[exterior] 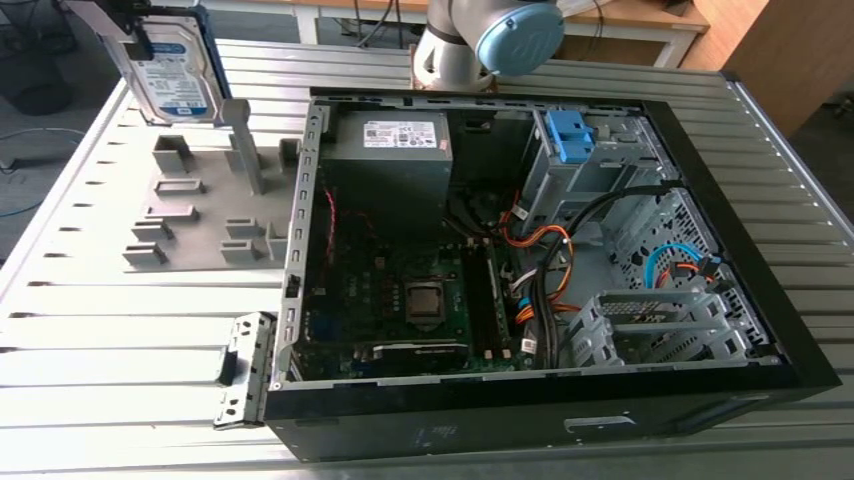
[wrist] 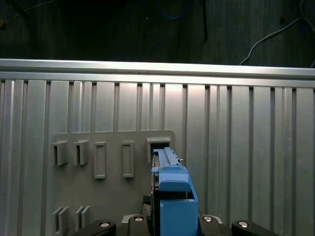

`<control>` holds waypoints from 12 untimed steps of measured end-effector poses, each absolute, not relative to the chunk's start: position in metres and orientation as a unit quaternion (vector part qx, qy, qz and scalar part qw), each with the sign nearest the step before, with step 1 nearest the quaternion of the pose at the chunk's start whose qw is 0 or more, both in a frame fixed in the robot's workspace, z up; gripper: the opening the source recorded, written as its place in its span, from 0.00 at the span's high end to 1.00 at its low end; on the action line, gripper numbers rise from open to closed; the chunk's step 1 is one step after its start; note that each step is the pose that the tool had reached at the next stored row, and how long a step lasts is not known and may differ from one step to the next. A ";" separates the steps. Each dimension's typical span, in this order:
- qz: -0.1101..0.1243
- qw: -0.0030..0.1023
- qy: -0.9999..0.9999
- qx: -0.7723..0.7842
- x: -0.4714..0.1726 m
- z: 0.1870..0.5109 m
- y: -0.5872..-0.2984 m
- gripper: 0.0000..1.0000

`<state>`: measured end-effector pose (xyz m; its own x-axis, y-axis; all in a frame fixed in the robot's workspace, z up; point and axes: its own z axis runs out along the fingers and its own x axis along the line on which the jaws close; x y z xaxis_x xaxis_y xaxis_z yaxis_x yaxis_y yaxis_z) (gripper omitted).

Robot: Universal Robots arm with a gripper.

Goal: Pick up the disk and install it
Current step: 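Pick up the disk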

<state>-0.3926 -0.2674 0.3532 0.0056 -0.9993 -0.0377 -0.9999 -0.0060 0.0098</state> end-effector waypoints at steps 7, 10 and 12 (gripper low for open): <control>0.017 0.010 0.705 -0.709 -0.393 0.355 -0.267 0.64; 0.017 0.010 0.705 -0.709 -0.393 0.356 -0.267 0.64; 0.017 0.010 0.705 -0.709 -0.393 0.356 -0.267 0.64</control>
